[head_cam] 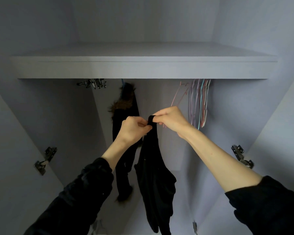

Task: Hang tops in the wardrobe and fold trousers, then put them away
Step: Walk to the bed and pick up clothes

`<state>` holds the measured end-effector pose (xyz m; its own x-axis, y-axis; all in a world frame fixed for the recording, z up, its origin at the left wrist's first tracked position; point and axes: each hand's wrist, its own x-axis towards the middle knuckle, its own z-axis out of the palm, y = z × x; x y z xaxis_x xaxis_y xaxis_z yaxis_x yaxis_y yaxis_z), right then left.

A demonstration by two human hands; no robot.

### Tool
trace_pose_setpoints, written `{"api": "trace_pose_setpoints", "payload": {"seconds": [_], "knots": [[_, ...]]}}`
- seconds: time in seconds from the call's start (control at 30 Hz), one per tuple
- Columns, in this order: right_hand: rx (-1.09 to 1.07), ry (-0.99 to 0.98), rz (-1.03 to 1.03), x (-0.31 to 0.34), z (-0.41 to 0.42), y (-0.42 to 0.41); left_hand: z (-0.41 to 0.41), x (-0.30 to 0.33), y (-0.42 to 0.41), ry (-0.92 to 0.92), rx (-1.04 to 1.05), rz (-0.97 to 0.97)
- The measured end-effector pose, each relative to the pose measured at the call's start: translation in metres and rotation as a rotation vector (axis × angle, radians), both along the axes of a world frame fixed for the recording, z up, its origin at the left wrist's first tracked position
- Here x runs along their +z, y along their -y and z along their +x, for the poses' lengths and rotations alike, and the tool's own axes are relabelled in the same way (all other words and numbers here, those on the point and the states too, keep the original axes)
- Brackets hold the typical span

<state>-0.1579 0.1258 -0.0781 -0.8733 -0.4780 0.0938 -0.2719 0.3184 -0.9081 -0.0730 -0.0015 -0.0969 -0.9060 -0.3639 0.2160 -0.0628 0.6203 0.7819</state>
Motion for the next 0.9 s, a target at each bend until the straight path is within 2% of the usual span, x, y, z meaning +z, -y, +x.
{"api": "trace_pose_setpoints", "payload": {"seconds": [0.23, 0.47, 0.63, 0.67, 0.73, 0.8, 0.9], "knots": [[-0.054, -0.191, 0.114, -0.011, -0.005, -0.003, -0.007, 0.014, 0.003, 0.01, -0.063, -0.031], [-0.098, -0.177, 0.278, -0.052, 0.002, -0.007, -0.006, 0.027, -0.003, -0.049, -0.096, 0.077], [-0.167, -0.159, 0.373, -0.068, -0.004, -0.021, 0.004, 0.034, 0.011, -0.108, 0.017, 0.245], [-0.175, -0.159, 0.365, -0.067, -0.006, -0.023, 0.006, 0.034, 0.016, -0.108, 0.041, 0.237], [-0.163, -0.186, 0.322, -0.061, -0.01, -0.026, 0.009, 0.032, 0.025, -0.048, 0.094, 0.098], [-0.125, -0.251, 0.308, -0.047, -0.008, -0.021, 0.013, 0.027, 0.032, 0.094, 0.105, -0.065], [-0.039, -0.35, 0.321, -0.026, 0.0, -0.009, 0.015, 0.015, 0.033, 0.254, 0.044, -0.198]]}}
